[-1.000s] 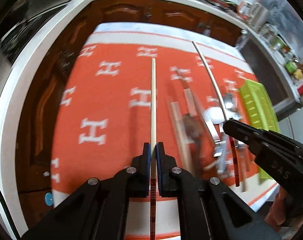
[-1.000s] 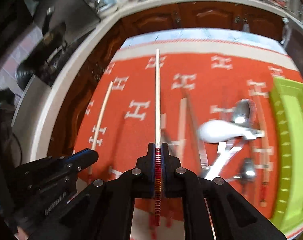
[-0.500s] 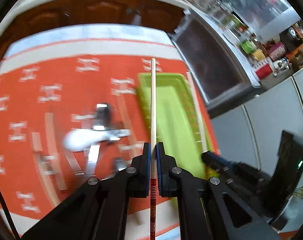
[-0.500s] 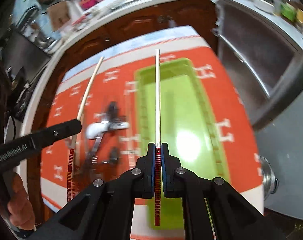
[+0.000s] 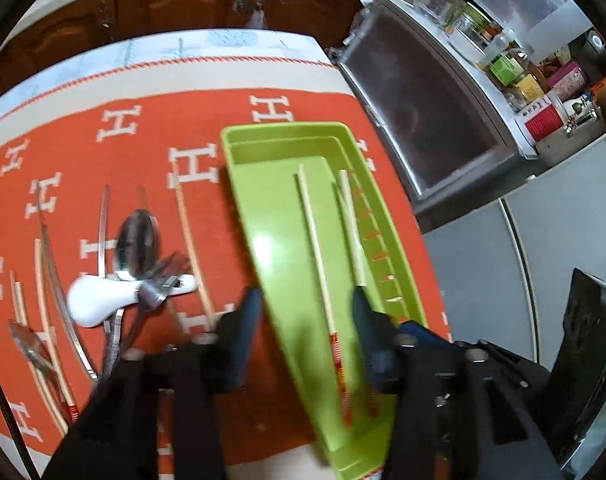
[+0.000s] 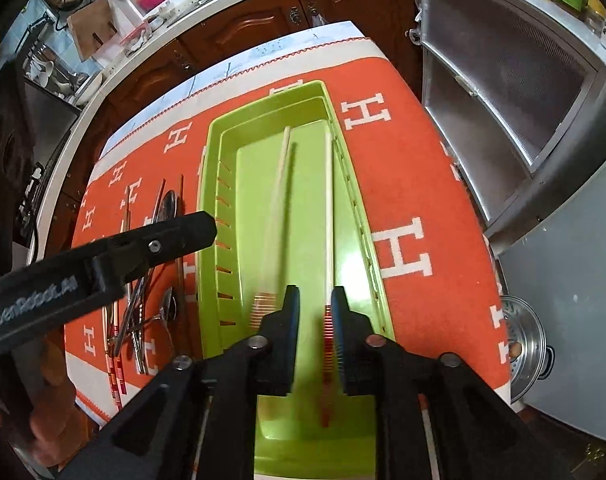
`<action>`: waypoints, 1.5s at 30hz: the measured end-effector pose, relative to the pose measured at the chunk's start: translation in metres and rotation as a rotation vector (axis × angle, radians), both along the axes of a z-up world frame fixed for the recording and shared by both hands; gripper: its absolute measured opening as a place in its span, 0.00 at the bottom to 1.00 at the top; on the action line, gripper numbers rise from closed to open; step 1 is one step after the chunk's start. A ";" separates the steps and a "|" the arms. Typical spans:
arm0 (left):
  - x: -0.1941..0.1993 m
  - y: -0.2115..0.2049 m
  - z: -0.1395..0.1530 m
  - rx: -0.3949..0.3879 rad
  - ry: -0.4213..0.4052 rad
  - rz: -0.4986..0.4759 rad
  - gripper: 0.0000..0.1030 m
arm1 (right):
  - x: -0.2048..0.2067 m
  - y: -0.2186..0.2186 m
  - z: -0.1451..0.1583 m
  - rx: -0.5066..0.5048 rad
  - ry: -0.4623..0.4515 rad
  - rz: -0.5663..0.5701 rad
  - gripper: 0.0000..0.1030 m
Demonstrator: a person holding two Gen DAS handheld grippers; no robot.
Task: Organize utensils
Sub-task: 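Carry both chopsticks into the lime-green tray and open both tools, then withdraw both tools from the tray back over the utensils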
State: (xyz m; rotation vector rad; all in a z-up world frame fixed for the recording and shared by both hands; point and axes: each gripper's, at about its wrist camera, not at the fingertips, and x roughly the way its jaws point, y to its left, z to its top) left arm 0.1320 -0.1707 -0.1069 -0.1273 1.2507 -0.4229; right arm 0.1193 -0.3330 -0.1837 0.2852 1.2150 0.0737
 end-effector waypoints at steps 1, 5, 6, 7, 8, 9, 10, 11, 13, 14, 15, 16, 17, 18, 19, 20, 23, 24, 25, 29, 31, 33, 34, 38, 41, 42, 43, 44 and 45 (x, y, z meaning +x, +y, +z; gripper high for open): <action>-0.002 0.005 0.003 0.001 -0.012 0.005 0.55 | -0.001 0.000 0.002 0.002 -0.005 0.003 0.17; -0.005 0.020 0.014 0.025 -0.041 -0.012 0.56 | -0.007 0.009 0.014 0.011 -0.019 0.018 0.17; -0.007 0.027 0.019 0.030 -0.052 -0.016 0.56 | -0.009 0.012 0.018 0.016 -0.027 0.022 0.17; -0.010 0.032 0.025 0.047 -0.073 -0.026 0.56 | -0.012 0.016 0.024 0.015 -0.034 0.027 0.17; -0.013 0.038 0.029 0.062 -0.086 -0.033 0.56 | -0.015 0.019 0.030 0.015 -0.044 0.035 0.17; -0.016 0.042 0.034 0.084 -0.103 -0.038 0.56 | -0.018 0.023 0.036 0.016 -0.054 0.043 0.17; -0.020 0.049 0.041 0.111 -0.126 -0.042 0.56 | -0.020 0.027 0.042 0.022 -0.066 0.055 0.17; -0.023 0.055 0.045 0.125 -0.138 -0.043 0.56 | -0.022 0.033 0.048 0.027 -0.074 0.065 0.17; -0.029 0.069 0.058 0.155 -0.161 -0.042 0.56 | -0.027 0.045 0.058 0.036 -0.092 0.086 0.17; -0.031 0.075 0.062 0.157 -0.168 -0.041 0.56 | -0.029 0.051 0.065 0.040 -0.104 0.100 0.17; -0.034 0.084 0.069 0.162 -0.183 -0.034 0.56 | -0.031 0.058 0.071 0.039 -0.117 0.112 0.17; -0.037 0.093 0.075 0.170 -0.197 -0.027 0.56 | -0.033 0.064 0.077 0.037 -0.129 0.124 0.17; -0.039 0.101 0.080 0.174 -0.207 -0.020 0.56 | -0.035 0.071 0.083 0.036 -0.142 0.138 0.17; -0.041 0.107 0.085 0.177 -0.218 -0.013 0.56 | -0.036 0.078 0.088 0.038 -0.152 0.150 0.17; -0.044 0.118 0.091 0.182 -0.234 0.001 0.56 | -0.037 0.086 0.094 0.042 -0.161 0.163 0.17; -0.046 0.125 0.095 0.185 -0.242 0.010 0.57 | -0.039 0.093 0.099 0.045 -0.169 0.177 0.18; -0.052 0.149 0.104 0.189 -0.259 0.047 0.59 | -0.042 0.114 0.112 0.069 -0.193 0.210 0.21; -0.054 0.158 0.104 0.188 -0.262 0.062 0.59 | -0.043 0.121 0.116 0.073 -0.201 0.222 0.21; -0.055 0.166 0.104 0.190 -0.265 0.076 0.59 | -0.044 0.126 0.117 0.076 -0.205 0.230 0.21; -0.059 0.190 0.095 0.193 -0.262 0.118 0.59 | -0.043 0.147 0.119 0.103 -0.202 0.260 0.21; -0.059 0.202 0.086 0.199 -0.248 0.139 0.59 | -0.042 0.155 0.116 0.114 -0.196 0.274 0.21; -0.058 0.212 0.073 0.205 -0.225 0.152 0.58 | -0.038 0.164 0.111 0.112 -0.191 0.288 0.21; -0.056 0.216 0.066 0.204 -0.211 0.158 0.58 | -0.036 0.167 0.108 0.110 -0.188 0.293 0.21; -0.053 0.230 0.032 0.195 -0.150 0.168 0.46 | -0.027 0.185 0.093 0.108 -0.169 0.311 0.21; -0.052 0.234 0.005 0.193 -0.100 0.162 0.36 | -0.020 0.195 0.078 0.104 -0.148 0.316 0.21; -0.051 0.235 -0.005 0.194 -0.083 0.159 0.30 | -0.016 0.198 0.072 0.100 -0.143 0.319 0.21; -0.051 0.235 -0.013 0.194 -0.072 0.158 0.28 | -0.015 0.201 0.067 0.093 -0.140 0.321 0.21; -0.051 0.235 -0.021 0.192 -0.060 0.158 0.25 | -0.014 0.206 0.061 0.085 -0.136 0.327 0.21; -0.051 0.236 -0.028 0.192 -0.050 0.163 0.20 | -0.012 0.209 0.056 0.079 -0.134 0.331 0.21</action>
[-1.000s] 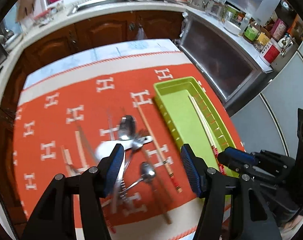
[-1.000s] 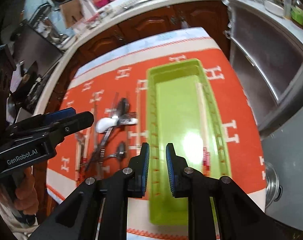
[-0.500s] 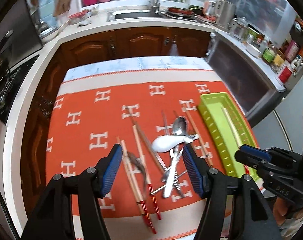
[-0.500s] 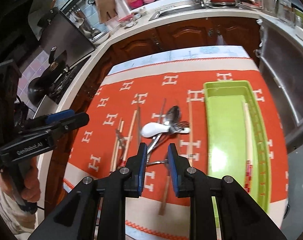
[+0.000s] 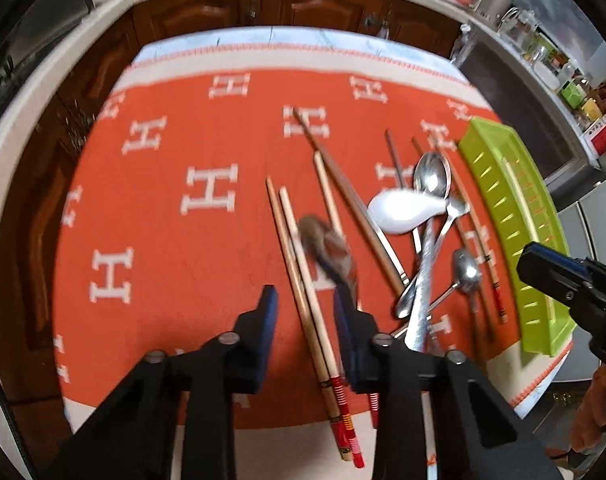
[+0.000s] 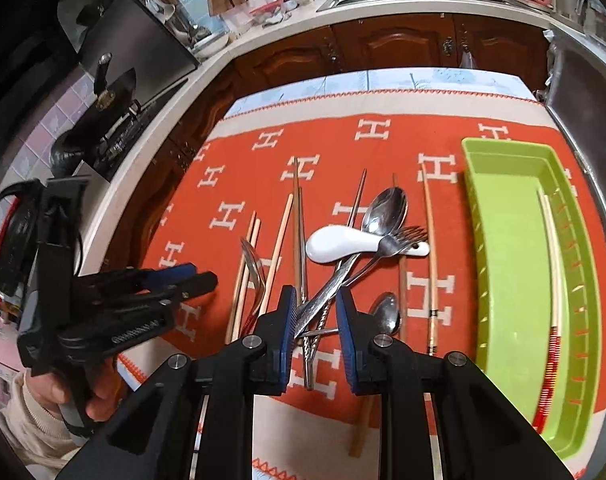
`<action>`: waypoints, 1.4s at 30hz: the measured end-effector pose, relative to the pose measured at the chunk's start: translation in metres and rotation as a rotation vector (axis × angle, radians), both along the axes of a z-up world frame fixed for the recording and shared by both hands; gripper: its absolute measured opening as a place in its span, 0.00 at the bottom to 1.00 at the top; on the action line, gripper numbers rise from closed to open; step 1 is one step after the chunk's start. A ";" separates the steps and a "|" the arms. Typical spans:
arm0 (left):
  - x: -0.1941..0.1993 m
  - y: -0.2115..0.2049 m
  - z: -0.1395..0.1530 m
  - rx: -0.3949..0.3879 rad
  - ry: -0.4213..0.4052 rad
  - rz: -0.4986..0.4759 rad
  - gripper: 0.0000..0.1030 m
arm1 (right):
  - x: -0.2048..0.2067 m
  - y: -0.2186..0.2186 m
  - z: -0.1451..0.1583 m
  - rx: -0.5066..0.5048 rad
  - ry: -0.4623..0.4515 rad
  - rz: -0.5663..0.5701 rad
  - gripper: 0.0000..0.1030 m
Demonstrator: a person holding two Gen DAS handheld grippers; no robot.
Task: Organize utensils
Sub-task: 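Withdraw both tools from the tray back over the utensils, then grasp another wooden chopstick with the left tool while the right tool grasps one too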
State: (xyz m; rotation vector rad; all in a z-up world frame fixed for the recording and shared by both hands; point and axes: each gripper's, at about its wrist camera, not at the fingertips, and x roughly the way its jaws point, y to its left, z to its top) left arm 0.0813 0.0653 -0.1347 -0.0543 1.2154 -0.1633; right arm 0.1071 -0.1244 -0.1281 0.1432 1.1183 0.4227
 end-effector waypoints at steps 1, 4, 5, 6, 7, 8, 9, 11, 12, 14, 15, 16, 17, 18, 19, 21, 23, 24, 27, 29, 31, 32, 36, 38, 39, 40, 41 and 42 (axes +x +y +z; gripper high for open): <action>0.000 0.001 -0.007 -0.002 0.011 0.007 0.18 | 0.000 0.004 -0.005 -0.010 0.001 0.006 0.21; 0.001 0.003 -0.026 -0.021 0.051 0.024 0.15 | 0.001 0.012 -0.016 -0.023 0.010 0.021 0.21; 0.001 0.004 -0.029 -0.022 0.058 0.028 0.14 | 0.001 0.015 -0.021 -0.025 0.017 0.025 0.21; 0.001 0.003 -0.033 -0.022 0.064 0.030 0.14 | 0.001 0.017 -0.024 -0.025 0.021 0.027 0.21; 0.001 0.002 -0.035 -0.022 0.069 0.031 0.14 | 0.001 0.017 -0.027 -0.024 0.027 0.029 0.21; 0.001 0.001 -0.037 -0.030 0.070 0.030 0.13 | 0.001 0.019 -0.030 -0.023 0.035 0.032 0.21; 0.000 -0.001 -0.037 -0.031 0.065 0.029 0.13 | 0.002 0.020 -0.033 -0.023 0.040 0.033 0.21; 0.001 -0.004 -0.037 -0.012 0.056 0.023 0.13 | 0.002 0.020 -0.037 -0.022 0.048 0.034 0.21; 0.000 -0.006 -0.037 -0.002 0.053 0.024 0.13 | 0.002 0.021 -0.038 -0.021 0.050 0.035 0.21; 0.000 -0.008 -0.038 0.006 0.051 0.027 0.13 | 0.003 0.022 -0.040 -0.023 0.049 0.040 0.21; 0.000 -0.009 -0.038 0.008 0.051 0.028 0.13 | 0.002 0.023 -0.039 -0.024 0.046 0.044 0.21; -0.001 -0.010 -0.039 0.009 0.051 0.031 0.13 | 0.001 0.024 -0.038 -0.024 0.044 0.047 0.21; -0.001 -0.010 -0.039 0.011 0.050 0.034 0.15 | 0.002 0.025 -0.039 -0.024 0.041 0.051 0.21; -0.004 -0.010 -0.038 0.015 0.049 0.038 0.17 | 0.001 0.026 -0.038 -0.024 0.039 0.055 0.21; -0.005 -0.010 -0.039 0.019 0.050 0.044 0.17 | 0.001 0.027 -0.038 -0.025 0.039 0.058 0.21; -0.007 -0.010 -0.039 0.020 0.055 0.051 0.17 | 0.000 0.027 -0.038 -0.023 0.038 0.061 0.21; -0.007 -0.005 -0.039 0.028 0.073 0.053 0.17 | -0.001 0.026 -0.039 -0.021 0.041 0.061 0.21; -0.008 -0.004 -0.040 0.030 0.078 0.049 0.17 | -0.001 0.026 -0.039 -0.020 0.041 0.061 0.21; -0.013 -0.008 -0.040 0.053 0.074 0.037 0.17 | -0.002 0.026 -0.039 -0.020 0.041 0.063 0.21; -0.016 -0.010 -0.040 0.061 0.075 0.038 0.17 | -0.003 0.027 -0.039 -0.021 0.038 0.066 0.21; -0.020 -0.013 -0.040 0.072 0.074 0.035 0.17 | -0.005 0.029 -0.038 -0.023 0.034 0.074 0.21; -0.020 -0.014 -0.040 0.081 0.072 0.031 0.17 | -0.006 0.030 -0.038 -0.024 0.032 0.079 0.21; -0.024 -0.018 -0.037 0.082 0.069 0.031 0.12 | -0.009 0.036 -0.037 -0.024 0.030 0.100 0.21; -0.026 -0.015 -0.036 0.051 0.072 0.050 0.06 | -0.009 0.039 -0.037 -0.024 0.030 0.109 0.21; -0.025 -0.010 -0.036 0.026 0.076 0.065 0.04 | -0.009 0.041 -0.037 -0.024 0.030 0.114 0.21; -0.025 -0.006 -0.036 0.006 0.080 0.077 0.04 | -0.010 0.043 -0.037 -0.024 0.030 0.122 0.21; -0.026 -0.004 -0.036 -0.001 0.081 0.082 0.04 | -0.010 0.045 -0.037 -0.024 0.030 0.127 0.21; -0.027 -0.002 -0.035 0.000 0.080 0.087 0.04 | -0.010 0.048 -0.037 -0.024 0.029 0.138 0.21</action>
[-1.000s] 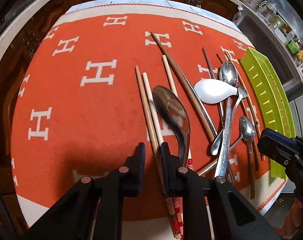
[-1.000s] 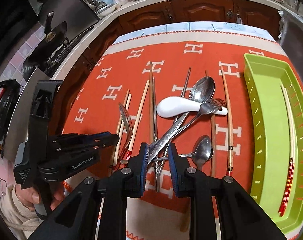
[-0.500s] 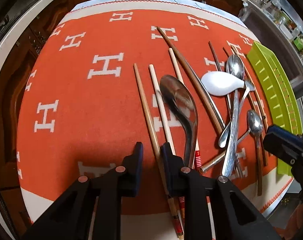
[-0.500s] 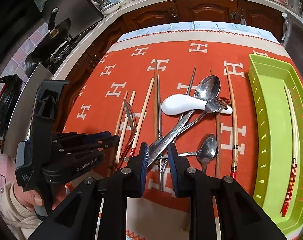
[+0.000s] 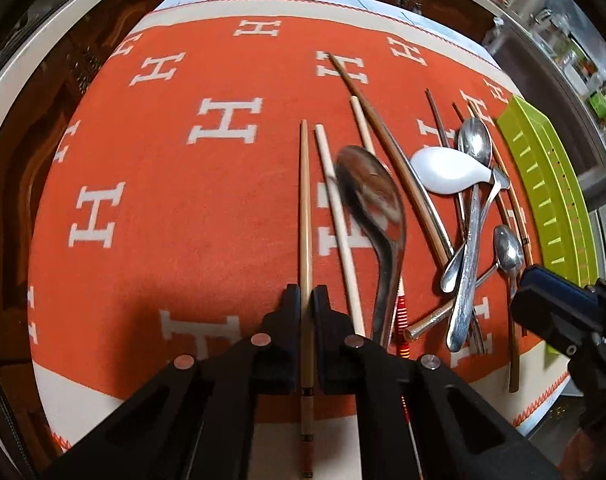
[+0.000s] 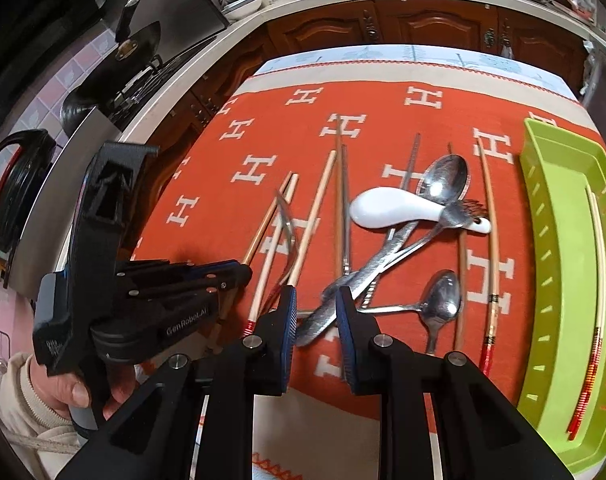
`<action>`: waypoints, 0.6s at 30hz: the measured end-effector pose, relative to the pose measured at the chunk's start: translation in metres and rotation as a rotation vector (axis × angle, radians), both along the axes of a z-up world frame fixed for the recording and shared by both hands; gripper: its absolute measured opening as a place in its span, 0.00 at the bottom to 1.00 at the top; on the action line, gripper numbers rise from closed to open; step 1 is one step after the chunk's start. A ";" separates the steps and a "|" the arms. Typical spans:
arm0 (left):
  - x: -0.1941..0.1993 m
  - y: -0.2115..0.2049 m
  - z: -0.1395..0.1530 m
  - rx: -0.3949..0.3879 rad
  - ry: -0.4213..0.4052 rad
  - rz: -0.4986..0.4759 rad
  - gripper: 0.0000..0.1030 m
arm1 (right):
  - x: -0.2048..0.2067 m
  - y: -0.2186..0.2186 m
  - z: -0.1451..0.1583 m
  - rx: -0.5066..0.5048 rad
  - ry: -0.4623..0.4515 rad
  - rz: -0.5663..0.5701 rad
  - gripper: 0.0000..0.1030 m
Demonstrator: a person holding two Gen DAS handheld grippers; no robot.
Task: Organize utensils
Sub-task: 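Grasp another wooden chopstick with the left tool while the right tool grasps one too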
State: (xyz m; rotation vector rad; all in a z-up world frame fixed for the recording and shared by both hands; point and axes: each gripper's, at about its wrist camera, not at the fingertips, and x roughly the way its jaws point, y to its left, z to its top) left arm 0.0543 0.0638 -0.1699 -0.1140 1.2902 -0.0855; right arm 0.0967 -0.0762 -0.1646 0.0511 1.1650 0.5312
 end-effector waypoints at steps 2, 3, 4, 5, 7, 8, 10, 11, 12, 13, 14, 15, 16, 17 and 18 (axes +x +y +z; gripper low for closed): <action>-0.002 0.005 0.001 -0.006 0.000 0.008 0.04 | 0.001 0.008 0.000 -0.003 -0.001 0.019 0.21; -0.003 0.008 0.002 -0.012 0.000 0.014 0.04 | 0.000 0.013 -0.001 -0.004 -0.001 0.031 0.21; -0.004 0.011 0.004 -0.015 -0.005 0.021 0.04 | 0.001 0.019 -0.001 -0.007 -0.002 0.044 0.20; -0.006 0.013 0.006 -0.015 -0.010 0.024 0.04 | 0.002 0.025 -0.002 -0.010 -0.001 0.053 0.20; -0.009 0.019 0.011 -0.026 -0.021 0.036 0.04 | 0.003 0.036 -0.005 -0.017 0.003 0.070 0.19; -0.009 0.024 0.014 -0.034 -0.029 0.043 0.04 | 0.004 0.043 -0.007 -0.023 0.002 0.079 0.19; -0.006 0.037 0.019 -0.037 -0.044 0.055 0.04 | 0.005 0.055 -0.011 -0.035 0.003 0.092 0.19; -0.007 0.042 0.020 -0.039 -0.051 0.061 0.04 | 0.007 0.062 -0.014 -0.043 0.003 0.097 0.19; -0.007 0.047 0.022 -0.040 -0.056 0.066 0.04 | 0.008 0.069 -0.017 -0.054 0.005 0.100 0.18; -0.008 0.053 0.024 -0.042 -0.060 0.073 0.04 | 0.009 0.076 -0.019 -0.066 0.005 0.104 0.18; -0.009 0.058 0.025 -0.041 -0.065 0.078 0.04 | 0.010 0.082 -0.022 -0.079 0.005 0.108 0.18; -0.010 0.063 0.027 -0.038 -0.073 0.084 0.04 | 0.011 0.089 -0.026 -0.094 0.006 0.110 0.18; -0.010 0.068 0.029 -0.036 -0.080 0.087 0.04 | 0.012 0.094 -0.030 -0.104 0.008 0.111 0.18; -0.011 0.071 0.030 -0.033 -0.085 0.088 0.04 | 0.014 0.100 -0.034 -0.119 0.009 0.111 0.17; -0.012 0.075 0.031 -0.032 -0.090 0.089 0.04 | 0.016 0.105 -0.039 -0.141 0.011 0.109 0.17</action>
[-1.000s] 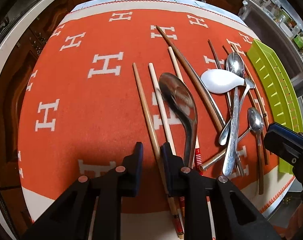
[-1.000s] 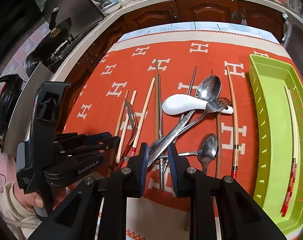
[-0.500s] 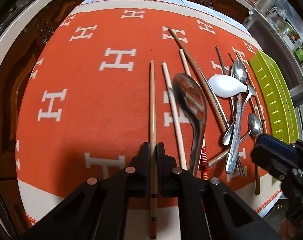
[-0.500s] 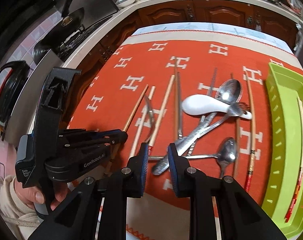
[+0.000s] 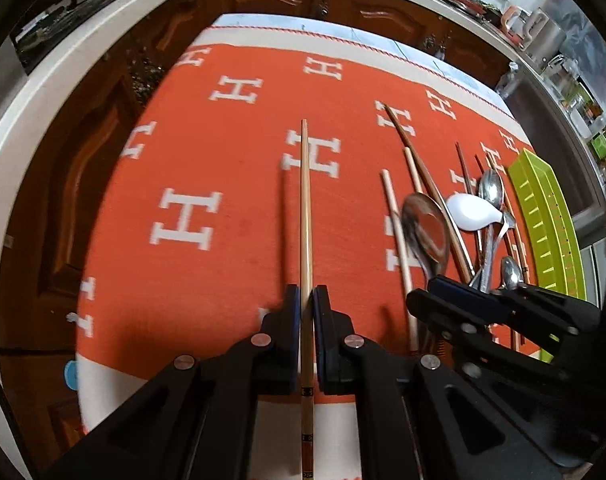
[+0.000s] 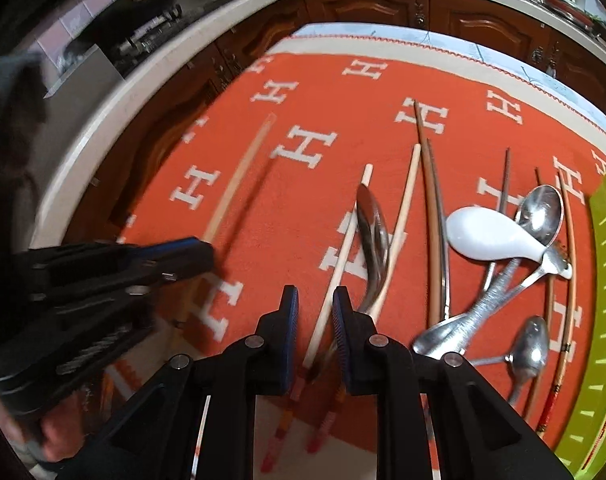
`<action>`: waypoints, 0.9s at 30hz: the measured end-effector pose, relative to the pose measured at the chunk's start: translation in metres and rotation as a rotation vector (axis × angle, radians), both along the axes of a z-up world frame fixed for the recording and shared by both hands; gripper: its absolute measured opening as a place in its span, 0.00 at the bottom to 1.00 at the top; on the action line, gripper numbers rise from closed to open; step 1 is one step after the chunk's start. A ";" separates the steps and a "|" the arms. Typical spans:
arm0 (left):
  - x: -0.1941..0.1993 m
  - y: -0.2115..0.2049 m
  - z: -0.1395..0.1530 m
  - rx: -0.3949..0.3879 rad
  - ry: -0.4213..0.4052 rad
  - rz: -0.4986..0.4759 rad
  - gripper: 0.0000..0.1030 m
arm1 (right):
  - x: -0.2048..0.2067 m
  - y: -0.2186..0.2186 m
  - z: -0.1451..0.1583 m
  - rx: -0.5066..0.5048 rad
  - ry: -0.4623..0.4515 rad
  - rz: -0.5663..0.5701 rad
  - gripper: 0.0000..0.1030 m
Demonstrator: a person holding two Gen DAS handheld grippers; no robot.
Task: Organize utensils
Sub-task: 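Grasp another wooden chopstick with the left tool while the right tool grasps one too, then carry both chopsticks into the lime-green tray and release them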
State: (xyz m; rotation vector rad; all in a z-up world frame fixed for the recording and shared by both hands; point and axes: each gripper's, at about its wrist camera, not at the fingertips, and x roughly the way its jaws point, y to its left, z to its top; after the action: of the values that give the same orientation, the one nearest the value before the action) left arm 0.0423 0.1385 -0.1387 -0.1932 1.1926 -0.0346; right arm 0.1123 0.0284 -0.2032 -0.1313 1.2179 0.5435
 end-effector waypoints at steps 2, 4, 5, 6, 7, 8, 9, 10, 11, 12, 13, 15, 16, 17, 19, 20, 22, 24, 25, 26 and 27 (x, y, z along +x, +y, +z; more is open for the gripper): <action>0.001 0.002 0.001 -0.005 -0.007 -0.002 0.04 | 0.002 0.010 -0.010 -0.051 0.001 -0.003 0.17; 0.001 0.006 0.002 -0.006 -0.016 -0.002 0.04 | 0.003 0.015 -0.019 -0.090 0.006 -0.007 0.17; 0.001 0.008 0.002 -0.010 -0.019 -0.003 0.04 | 0.002 0.018 -0.020 -0.106 -0.021 -0.007 0.16; 0.001 0.009 0.002 -0.014 -0.020 -0.004 0.04 | 0.002 0.022 -0.021 -0.129 -0.029 -0.002 0.16; 0.002 0.011 0.002 -0.016 -0.021 -0.004 0.04 | 0.002 0.025 -0.022 -0.146 -0.042 -0.002 0.16; 0.002 0.011 0.001 -0.018 -0.021 -0.004 0.04 | 0.001 0.029 -0.023 -0.163 -0.053 -0.001 0.16; 0.002 0.012 0.001 -0.020 -0.022 -0.005 0.04 | -0.001 0.032 -0.024 -0.179 -0.067 0.001 0.14; 0.003 0.013 0.001 -0.022 -0.024 -0.006 0.04 | -0.002 0.032 -0.024 -0.189 -0.078 0.001 0.13; 0.002 0.014 0.001 -0.022 -0.025 -0.007 0.04 | -0.002 0.033 -0.025 -0.193 -0.086 0.000 0.08; 0.002 0.014 0.001 -0.023 -0.027 -0.009 0.04 | -0.003 0.034 -0.025 -0.194 -0.094 -0.003 0.08; 0.002 0.015 0.002 -0.024 -0.028 -0.008 0.04 | -0.004 0.034 -0.026 -0.195 -0.099 -0.004 0.07; 0.002 0.015 0.003 -0.026 -0.028 -0.009 0.04 | -0.006 0.033 -0.026 -0.177 -0.103 -0.004 0.05; 0.001 0.014 0.004 -0.023 -0.029 -0.010 0.04 | -0.005 0.032 -0.025 -0.160 -0.094 -0.006 0.05; 0.001 0.014 0.005 -0.022 -0.030 -0.011 0.04 | -0.007 0.031 -0.024 -0.131 -0.076 -0.010 0.05; 0.000 0.013 0.009 -0.024 -0.034 -0.016 0.04 | -0.006 0.023 -0.016 -0.069 -0.041 -0.016 0.05; 0.000 0.012 0.011 -0.026 -0.036 -0.018 0.04 | -0.006 0.019 -0.012 -0.035 -0.026 -0.022 0.05; 0.000 0.009 0.017 -0.030 -0.044 -0.026 0.04 | -0.005 0.008 0.000 0.026 0.002 -0.035 0.05; 0.000 0.002 0.026 -0.039 -0.054 -0.042 0.04 | -0.004 -0.002 0.012 0.070 0.012 -0.051 0.05; 0.001 -0.003 0.030 -0.041 -0.060 -0.051 0.04 | -0.005 -0.008 0.019 0.091 0.014 -0.061 0.05; 0.002 -0.007 0.033 -0.042 -0.065 -0.059 0.04 | -0.005 -0.016 0.026 0.111 0.013 -0.073 0.05; 0.003 -0.012 0.038 -0.044 -0.071 -0.070 0.04 | -0.005 -0.024 0.033 0.130 0.012 -0.085 0.05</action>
State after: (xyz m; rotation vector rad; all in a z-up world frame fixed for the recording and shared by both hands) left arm 0.0450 0.1260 -0.1005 -0.1876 1.1279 -0.1284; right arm 0.1071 0.0047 -0.1706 0.0338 1.1910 0.5486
